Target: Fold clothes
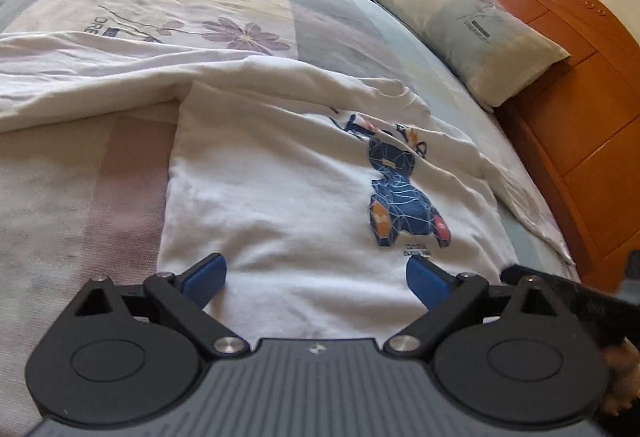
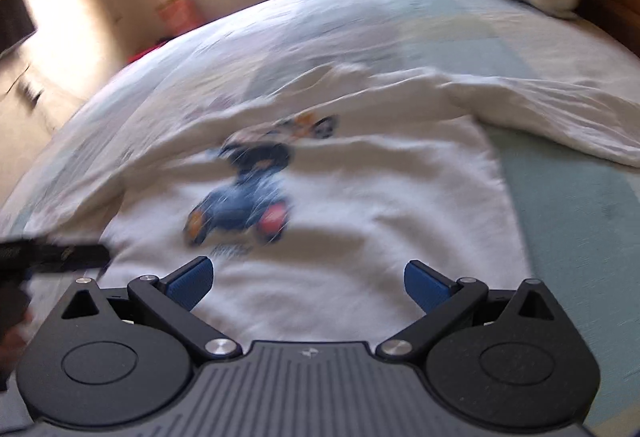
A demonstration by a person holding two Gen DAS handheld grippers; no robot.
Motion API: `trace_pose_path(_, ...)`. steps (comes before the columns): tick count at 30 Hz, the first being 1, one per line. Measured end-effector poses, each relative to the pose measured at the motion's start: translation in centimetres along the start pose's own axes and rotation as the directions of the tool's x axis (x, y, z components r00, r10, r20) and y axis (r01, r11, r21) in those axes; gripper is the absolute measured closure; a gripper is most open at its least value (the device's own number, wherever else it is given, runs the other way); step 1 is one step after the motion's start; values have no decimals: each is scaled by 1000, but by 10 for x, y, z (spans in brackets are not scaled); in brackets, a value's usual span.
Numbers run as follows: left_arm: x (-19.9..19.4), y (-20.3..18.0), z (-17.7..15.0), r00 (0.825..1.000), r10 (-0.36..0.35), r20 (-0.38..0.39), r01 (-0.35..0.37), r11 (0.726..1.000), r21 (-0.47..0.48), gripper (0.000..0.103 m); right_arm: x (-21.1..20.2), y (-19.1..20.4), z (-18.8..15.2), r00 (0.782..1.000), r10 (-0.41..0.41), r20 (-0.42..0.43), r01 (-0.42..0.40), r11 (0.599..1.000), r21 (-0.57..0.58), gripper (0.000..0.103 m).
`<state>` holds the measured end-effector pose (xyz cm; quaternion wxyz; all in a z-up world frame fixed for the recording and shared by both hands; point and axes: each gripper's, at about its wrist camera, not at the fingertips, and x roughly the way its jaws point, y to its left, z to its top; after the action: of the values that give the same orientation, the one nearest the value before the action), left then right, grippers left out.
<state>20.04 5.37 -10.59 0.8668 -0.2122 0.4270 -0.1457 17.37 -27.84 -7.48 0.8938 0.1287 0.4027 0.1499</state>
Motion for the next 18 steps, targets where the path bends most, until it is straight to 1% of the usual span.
trace_pose_path(1, 1, 0, 0, 1000, -8, -2, 8, 1000, -1, 6, 3, -4, 7, 1000, 29, -1, -29, 999, 25, 0)
trace_pose_path(3, 2, 0, 0, 1000, -23, -5, 23, 1000, -3, 6, 16, -6, 21, 990, 136, -29, -134, 990, 48, 0)
trace_pose_path(4, 3, 0, -1, 1000, -30, -7, 30, 1000, -4, 6, 26, -7, 27, 980, 192, -55, -188, 980, 65, 0)
trace_pose_path(6, 4, 0, -1, 999, -45, -10, 45, 999, -6, 6, 51, -10, 34, 959, 257, -121, -244, 963, 113, 0)
trace_pose_path(7, 5, 0, -1, 999, -53, -12, 53, 999, -7, 6, 63, -13, 36, 955, 257, -147, -239, 962, 130, 0)
trace_pose_path(8, 6, 0, -1, 998, -60, -14, 60, 998, -8, 5, 68, -19, 37, 959, 242, -148, -224, 966, 132, 0)
trace_pose_path(10, 6, 1, -1, 998, -67, -15, 66, 998, -7, 5, 65, -32, 39, 966, 233, -112, -219, 968, 120, 1)
trace_pose_path(11, 6, 1, -1, 998, -67, -16, 67, 998, -5, 5, 61, -38, 39, 978, 186, -90, -177, 979, 99, 1)
trace_pose_path(12, 6, 1, -1, 998, -68, -16, 68, 998, -3, 5, 55, -43, 40, 993, 99, -60, -95, 993, 66, 1)
trace_pose_path(13, 6, 2, -1, 997, -69, -16, 69, 998, -2, 5, 51, -49, 40, 998, 52, -41, -49, 997, 63, 1)
trace_pose_path(15, 5, 3, -1, 997, -70, -17, 70, 998, 2, 3, 46, -55, 45, 997, 64, -33, -59, 990, 131, 0)
trace_pose_path(16, 5, 3, -1, 997, -71, -17, 71, 997, 3, 3, 44, -51, 47, 997, 71, -30, -67, 989, 130, 0)
trace_pose_path(17, 5, 3, -2, 997, -71, -17, 71, 997, 4, 3, 43, -41, 50, 997, 76, -25, -73, 993, 92, 0)
trace_pose_path(18, 5, 3, -2, 997, -70, -15, 70, 998, 4, 3, 43, -29, 52, 995, 97, -25, -95, 994, 47, 0)
